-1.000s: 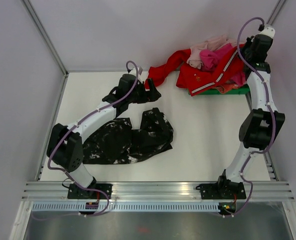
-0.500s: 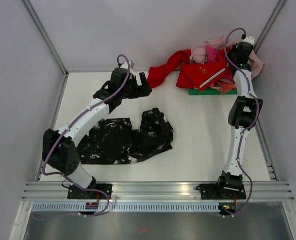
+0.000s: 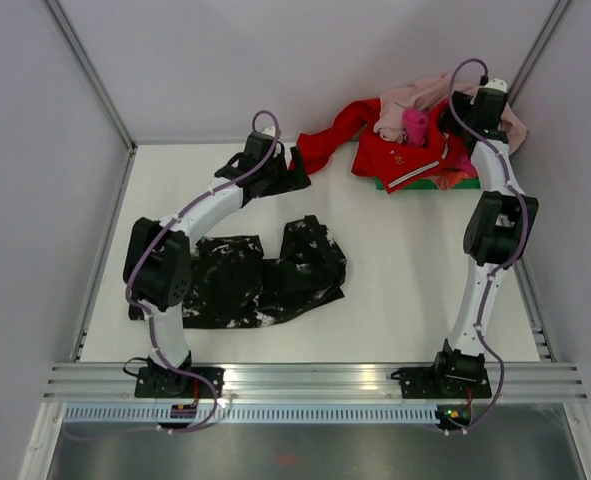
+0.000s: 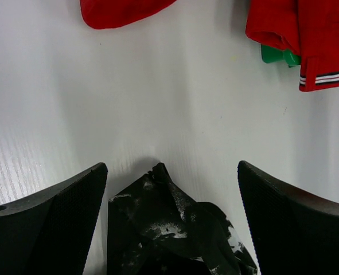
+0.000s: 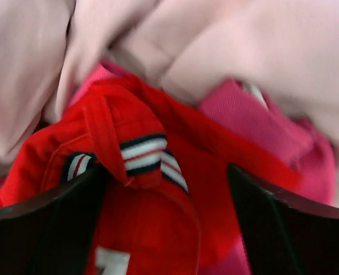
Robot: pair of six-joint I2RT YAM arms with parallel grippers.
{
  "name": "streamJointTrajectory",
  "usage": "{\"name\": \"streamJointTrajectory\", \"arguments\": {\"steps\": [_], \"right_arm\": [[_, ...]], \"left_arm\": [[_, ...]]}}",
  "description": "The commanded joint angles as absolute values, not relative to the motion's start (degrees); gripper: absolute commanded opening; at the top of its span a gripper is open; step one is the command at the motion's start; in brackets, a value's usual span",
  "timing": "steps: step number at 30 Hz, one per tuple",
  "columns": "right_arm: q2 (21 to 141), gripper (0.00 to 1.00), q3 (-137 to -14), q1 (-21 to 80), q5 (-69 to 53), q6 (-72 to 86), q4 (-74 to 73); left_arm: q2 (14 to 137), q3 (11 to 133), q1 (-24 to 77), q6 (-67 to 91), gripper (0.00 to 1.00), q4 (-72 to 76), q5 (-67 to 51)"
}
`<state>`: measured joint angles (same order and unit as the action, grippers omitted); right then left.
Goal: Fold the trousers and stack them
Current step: Flatten the trousers out
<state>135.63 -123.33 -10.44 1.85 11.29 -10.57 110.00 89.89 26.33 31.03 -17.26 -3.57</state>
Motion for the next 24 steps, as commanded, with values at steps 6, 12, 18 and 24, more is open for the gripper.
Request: {"name": "streamJointTrajectory", "arguments": {"steps": [6, 12, 18, 24], "right_arm": [[117.7, 0.98, -119.53, -8.7, -2.72, 14.85, -28.9], [106.36, 0.98, -115.58, -8.61, -2.56, 17.14, -32.08], [96.95, 0.98, -106.63, -2.04, -2.03, 18.54, -30.94], [99.99, 0.98, -96.77, 14.66, 1.13, 22.93, -23.57]], "left_arm": [[101.35, 86.67, 26.37, 31.2, 1.0, -17.4, -4.22], [92.74, 81.48, 26.37, 31.73, 1.0, -21.97, -1.94], [85.79, 75.41, 26.1, 34.1, 1.0, -24.6, 3.42], [80.69, 72.52, 24.53, 34.89, 1.0, -28.56, 6.32]]}}
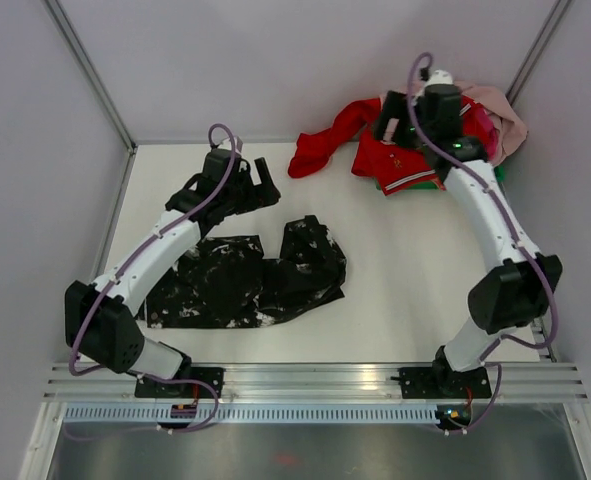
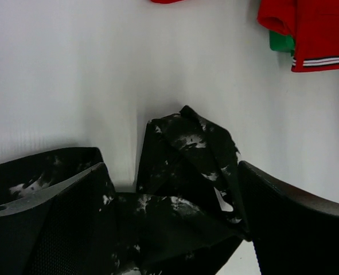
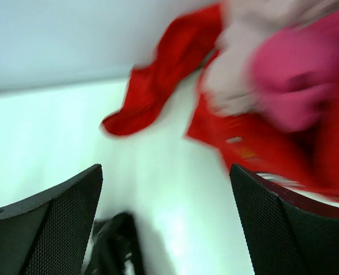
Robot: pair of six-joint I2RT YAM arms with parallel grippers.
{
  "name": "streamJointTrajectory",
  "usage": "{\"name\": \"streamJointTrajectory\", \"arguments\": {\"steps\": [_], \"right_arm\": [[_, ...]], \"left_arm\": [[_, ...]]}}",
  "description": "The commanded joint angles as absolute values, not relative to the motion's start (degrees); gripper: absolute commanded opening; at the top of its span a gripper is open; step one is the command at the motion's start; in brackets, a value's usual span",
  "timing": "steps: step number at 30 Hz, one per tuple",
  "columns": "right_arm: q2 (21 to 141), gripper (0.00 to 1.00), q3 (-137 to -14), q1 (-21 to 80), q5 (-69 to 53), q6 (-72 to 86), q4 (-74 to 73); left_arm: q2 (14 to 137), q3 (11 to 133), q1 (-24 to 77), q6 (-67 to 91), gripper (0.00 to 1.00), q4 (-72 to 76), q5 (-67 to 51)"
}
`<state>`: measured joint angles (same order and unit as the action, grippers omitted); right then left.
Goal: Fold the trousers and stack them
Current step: Flatten the trousers out
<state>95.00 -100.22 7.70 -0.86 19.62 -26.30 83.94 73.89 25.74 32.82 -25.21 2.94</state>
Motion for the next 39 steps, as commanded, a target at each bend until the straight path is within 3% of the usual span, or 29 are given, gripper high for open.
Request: {"name": "streamJointTrajectory", "arguments": {"steps": [1, 5, 12, 23, 28, 31, 34, 35, 36, 37, 39], "right_arm": [[101.5, 0.98, -97.03, 16.59, 2.45, 23.46, -23.03], [110.98, 0.97, -99.75, 24.33, 7.99, 27.5, -18.21], [133.99, 0.97, -119.76, 26.72, 13.7, 34.27, -16.18], [146.06, 0.98, -125.15, 26.81, 20.56, 47.27, -3.79], [155.99, 0.95, -136.65, 26.89, 19.34, 53.7, -7.81], [158.2, 0.8, -137.29, 26.81, 18.73, 55.81, -7.48], [158.12, 0.48, -135.53, 26.81, 19.07, 55.72, -6.59], [158.03, 0.35, -135.35, 26.63, 19.07, 55.46, -6.42], [157.85, 0.1, -135.35, 26.11, 18.64, 55.02, -6.24], [157.5, 0.01, -135.35, 25.76, 16.72, 54.32, -5.98], [154.96, 0.0, -135.26, 24.44, 15.12, 52.66, -4.4]], "left_arm": [[79.9, 71.29, 24.17, 34.98, 1.0, -29.78, 6.59], [73.76, 67.33, 21.54, 35.16, 1.0, -31.2, 7.29], [64.62, 60.57, 20.13, 34.45, 1.0, -35.59, 9.93], [57.75, 54.32, 20.04, 33.49, 1.0, -39.02, 7.47], [57.39, 53.44, 20.04, 33.05, 1.0, -40.69, 9.4], [57.39, 53.35, 19.95, 32.0, 1.0, -41.22, 10.63], [57.48, 53.61, 19.95, 31.38, 1.0, -41.4, 10.81], [57.57, 54.05, 19.95, 31.2, 1.0, -41.66, 10.98], [57.66, 54.31, 20.04, 31.2, 1.0, -41.83, 10.99], [57.74, 54.66, 20.04, 31.2, 1.0, -42.1, 10.99], [57.83, 55.46, 19.95, 31.46, 1.0, -42.8, 11.07]]}}
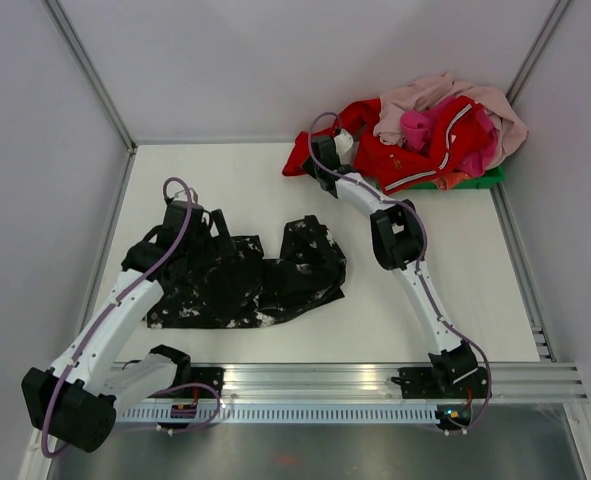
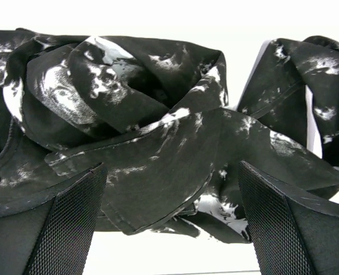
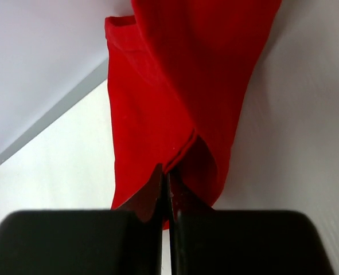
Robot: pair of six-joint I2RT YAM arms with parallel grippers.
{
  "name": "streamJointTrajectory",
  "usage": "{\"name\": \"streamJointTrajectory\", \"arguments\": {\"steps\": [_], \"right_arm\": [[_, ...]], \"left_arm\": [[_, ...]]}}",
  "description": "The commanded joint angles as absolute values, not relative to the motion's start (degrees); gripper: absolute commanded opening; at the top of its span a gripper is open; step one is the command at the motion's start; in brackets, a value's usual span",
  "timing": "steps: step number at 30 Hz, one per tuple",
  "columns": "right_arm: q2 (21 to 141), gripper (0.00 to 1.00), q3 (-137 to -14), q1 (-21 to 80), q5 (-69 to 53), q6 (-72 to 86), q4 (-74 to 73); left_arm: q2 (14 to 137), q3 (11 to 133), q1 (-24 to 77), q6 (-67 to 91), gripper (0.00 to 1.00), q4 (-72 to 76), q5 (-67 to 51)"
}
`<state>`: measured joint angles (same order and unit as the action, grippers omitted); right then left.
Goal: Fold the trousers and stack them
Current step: Flatten the trousers out
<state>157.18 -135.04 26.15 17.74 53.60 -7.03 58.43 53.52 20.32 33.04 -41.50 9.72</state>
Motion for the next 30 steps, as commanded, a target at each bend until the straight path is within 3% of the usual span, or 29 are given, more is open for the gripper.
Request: {"name": "streamJointTrajectory", "arguments": {"steps": [1, 8, 16, 23, 30], "right_arm": [[152.17, 0.0, -135.26, 24.0, 14.25, 49.86, -4.05], [136.16, 0.0, -134.21, 17.94, 10.55, 38.52, -0.44], [123.15, 0.0, -134.03, 4.5, 4.75, 32.78, -1.14], [122.08, 0.0, -134.56, -7.36, 16.95, 28.13, -5.53], [130.75, 0.0, -133.5, -14.06, 12.48, 25.32, -8.61]], "left_arm": [[57.66, 55.63, 19.95, 31.73, 1.0, -42.89, 10.9], [53.8, 53.09, 19.95, 37.52, 1.0, -42.72, 9.67], [47.55, 47.38, 19.95, 44.64, 0.99, -37.18, 8.0], [49.92, 49.3, 20.04, 47.37, 0.98, -34.89, 9.32], [55.0, 52.12, 19.95, 46.32, 0.98, -34.8, 9.67]]}}
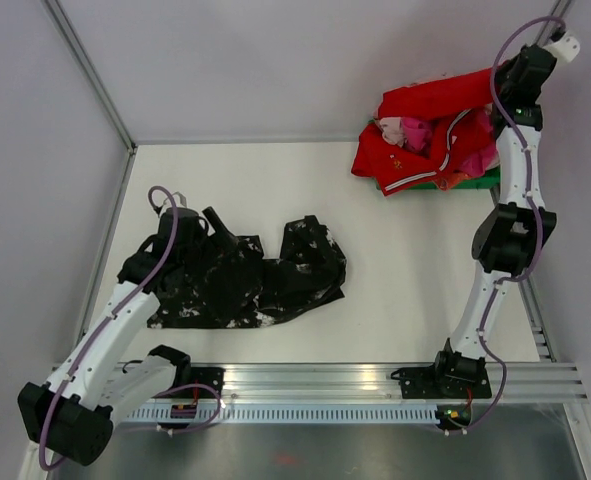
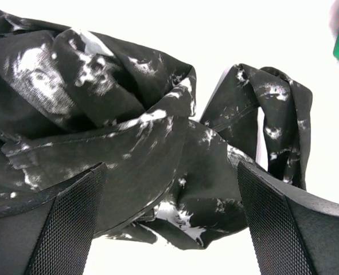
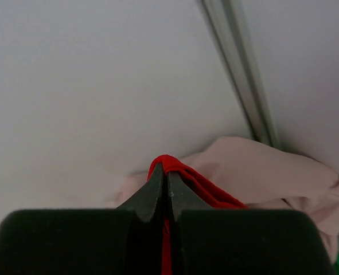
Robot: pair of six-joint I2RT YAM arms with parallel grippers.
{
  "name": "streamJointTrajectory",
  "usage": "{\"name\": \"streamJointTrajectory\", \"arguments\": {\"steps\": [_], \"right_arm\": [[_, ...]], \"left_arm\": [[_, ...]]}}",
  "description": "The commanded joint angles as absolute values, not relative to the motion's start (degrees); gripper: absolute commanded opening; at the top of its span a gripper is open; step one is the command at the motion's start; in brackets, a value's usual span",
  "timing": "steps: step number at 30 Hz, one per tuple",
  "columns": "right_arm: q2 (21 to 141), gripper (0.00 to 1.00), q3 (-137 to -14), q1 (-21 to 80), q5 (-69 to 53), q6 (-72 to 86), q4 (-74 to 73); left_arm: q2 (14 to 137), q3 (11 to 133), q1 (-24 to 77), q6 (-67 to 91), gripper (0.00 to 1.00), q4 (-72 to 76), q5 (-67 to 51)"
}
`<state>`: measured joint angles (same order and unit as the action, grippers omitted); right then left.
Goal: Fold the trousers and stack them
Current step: Flatten the trousers out
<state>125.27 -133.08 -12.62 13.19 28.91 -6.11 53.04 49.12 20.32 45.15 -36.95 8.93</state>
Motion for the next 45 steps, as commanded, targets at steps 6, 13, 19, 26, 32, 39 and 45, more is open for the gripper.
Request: {"name": "streamJointTrajectory", "arguments": {"steps": [6, 13, 19, 26, 32, 39, 45], "right_arm": [[137.63, 0.13, -133.94, -14.06, 11.16, 18.46, -11.85], [129.75, 0.98, -137.99, -13.89, 7.74, 15.65, -21.26], [112.87, 0.98, -135.36, -13.62, 3.35, 13.89, -21.89], [92.32, 0.98, -121.91, -8.19, -2.36, 13.27, -19.76], [74.05, 0.98, -94.36, 6.48, -8.79, 19.05, -17.86], [67.76, 0.97, -63.91, 27.31, -3.7, 24.25, -19.85], [70.22, 0.97, -51.08, 38.84, 3.34, 27.76, -13.29]], "left_arm": [[59.93, 56.15, 19.95, 46.41, 0.99, -36.12, 9.49], [62.66, 63.62, 20.04, 39.22, 1.0, -38.84, 15.02], [64.42, 72.24, 19.95, 34.55, 1.0, -43.5, 17.14], [60.48, 71.37, 19.43, 37.34, 1.0, -49.21, 28.28], [54.76, 65.14, 18.28, 43.32, 1.0, -51.59, 24.8], [51.33, 58.63, 17.93, 45.35, 1.0, -57.04, 23.64], [50.1, 49.05, 17.93, 47.37, 1.0, -52.49, 18.82]]}}
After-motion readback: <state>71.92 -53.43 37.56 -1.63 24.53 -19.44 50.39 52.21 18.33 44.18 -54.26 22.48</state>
